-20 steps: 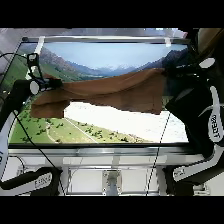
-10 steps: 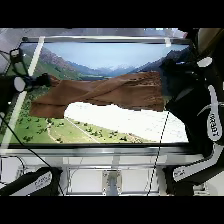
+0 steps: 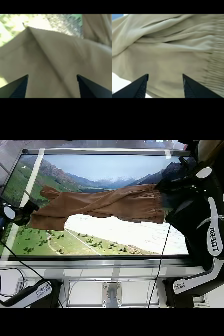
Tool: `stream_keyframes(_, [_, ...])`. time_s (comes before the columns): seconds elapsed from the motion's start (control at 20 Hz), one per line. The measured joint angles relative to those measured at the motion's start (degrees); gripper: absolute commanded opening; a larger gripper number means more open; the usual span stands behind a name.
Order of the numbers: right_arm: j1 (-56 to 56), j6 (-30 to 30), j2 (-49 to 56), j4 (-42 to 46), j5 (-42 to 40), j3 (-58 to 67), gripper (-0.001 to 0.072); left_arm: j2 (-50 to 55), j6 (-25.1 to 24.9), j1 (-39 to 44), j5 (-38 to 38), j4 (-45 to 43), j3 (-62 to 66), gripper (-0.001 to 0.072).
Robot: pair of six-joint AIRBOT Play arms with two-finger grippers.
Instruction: Fold the clothes and pants, and hang the long-sleeved shirts on hangers.
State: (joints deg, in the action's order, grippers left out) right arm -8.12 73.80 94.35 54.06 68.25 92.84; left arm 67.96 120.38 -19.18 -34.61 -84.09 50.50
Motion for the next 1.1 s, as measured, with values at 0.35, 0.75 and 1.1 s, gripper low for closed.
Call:
stream_keyframes(0.35, [3.26,-1.62,0.00,1.33,-0.09,0.00,0.0477,8.44,4.98,-3.63,6.84,9.38,-0.63,0.0648])
stream_keyframes(0.75, [3.80,-1.88,0.00,1.62,-0.31,0.00,0.0476,15.52,5.53,-1.88,13.05,13.84,1.86,0.0382])
stream_keyframes(1.1, [3.43,-1.97,-0.68,2.19,0.13,0.00,0.0476,17.92,-0.44,-0.72,14.12,13.97,6.51,0.0007])
